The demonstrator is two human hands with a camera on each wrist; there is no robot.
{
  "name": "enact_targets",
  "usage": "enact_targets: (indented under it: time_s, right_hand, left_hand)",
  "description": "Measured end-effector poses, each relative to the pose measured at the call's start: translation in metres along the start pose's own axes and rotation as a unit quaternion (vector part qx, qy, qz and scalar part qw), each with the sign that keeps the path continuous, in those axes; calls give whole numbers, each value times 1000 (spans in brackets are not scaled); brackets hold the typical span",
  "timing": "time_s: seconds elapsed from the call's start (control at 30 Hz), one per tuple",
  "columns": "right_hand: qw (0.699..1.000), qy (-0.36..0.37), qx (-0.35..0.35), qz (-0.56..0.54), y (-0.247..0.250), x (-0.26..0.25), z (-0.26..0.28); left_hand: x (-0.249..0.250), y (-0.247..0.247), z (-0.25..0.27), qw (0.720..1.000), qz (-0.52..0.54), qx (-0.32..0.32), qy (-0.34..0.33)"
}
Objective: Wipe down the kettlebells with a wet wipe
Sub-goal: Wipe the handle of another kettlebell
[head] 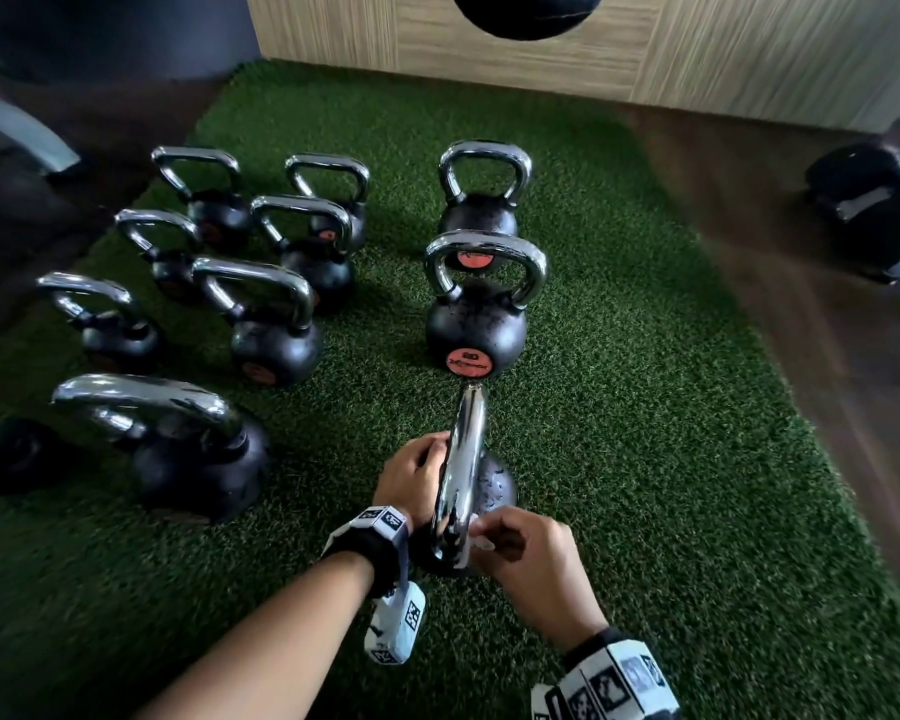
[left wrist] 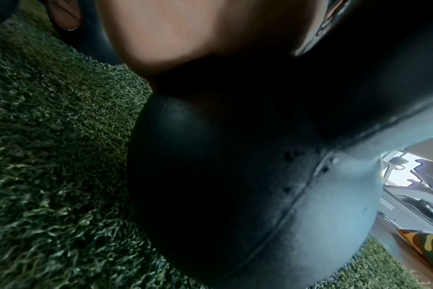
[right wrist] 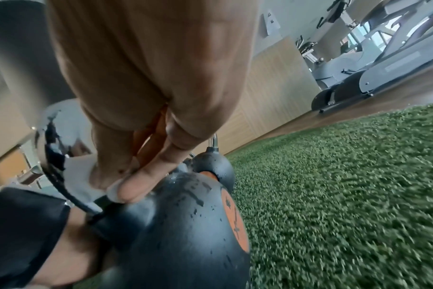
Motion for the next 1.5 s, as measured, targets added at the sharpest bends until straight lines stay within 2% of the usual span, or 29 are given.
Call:
enact_targets:
  time_s: [0.07,0.2,0.3,0.37,0.47,0.6,0.8,0.87,0.93,1.0,1.17,1.23,1.4,1.5]
  right_hand:
    - [1000,21,-8,16,1,-3,-7]
    - [983,112,-99,107,-13,-10,-21]
    - [975,118,-134,129,-17,-12,-28]
    - [974,106,-176,93,-16,-12,-34]
    - [965,48,-255,29,-14,-7,-43]
    - [965,39,-255,42,-20,2,-47]
    - [946,9,-308,-98,-17,-3,-49]
    - [935,-8,-305,-181,-18,2,-51]
    - [895,-89,-280,-336,-20,7,-52]
    - [853,-161,-234,-437,-23,17,-53]
    - [803,-198,-226,-515,-38,17,-49]
    - [803,-188,-192,-531,-38,14,-56]
    - [832,-165,-71,-525,-34,15,-72]
    - [866,-135,-36,-480,-31,11,-77]
  left_hand:
    - [0,0,0,1000,4,1,3]
    - [3,1,0,1000,-10,-13,-2]
    - [2,2,0,1000,-13,-13,-2]
    - [2,1,1,1000,-9,-12,0]
    - [2,0,2,1000,11,-8,9]
    - [1,-1,2,1000,18,-8,11]
    - [-1,-1,-2,1000,8,-4,3]
    - [-1,-1,-3,1000,10,-5,2]
    - [-2,-2,-3,1000,19,-2,4]
    - [-3,-2,-3,1000,19,5,4]
    - [-3,-3,-3,1000,28,4,5]
    - [-4,-2,-3,1000,27,10,2]
    - [-4,-3,-5,1000,9,13,0]
    - [-5,-3,-5,1000,13,13,12]
Point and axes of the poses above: each hand's wrist, its own z-axis away from the middle knuckle, its own y-axis out of the back of the hand, x = y × z, the point moved 5 cm from there along -z, towards the middle knuckle, and after that the axes turned 9 degrees about x, right-handed, at the moved point
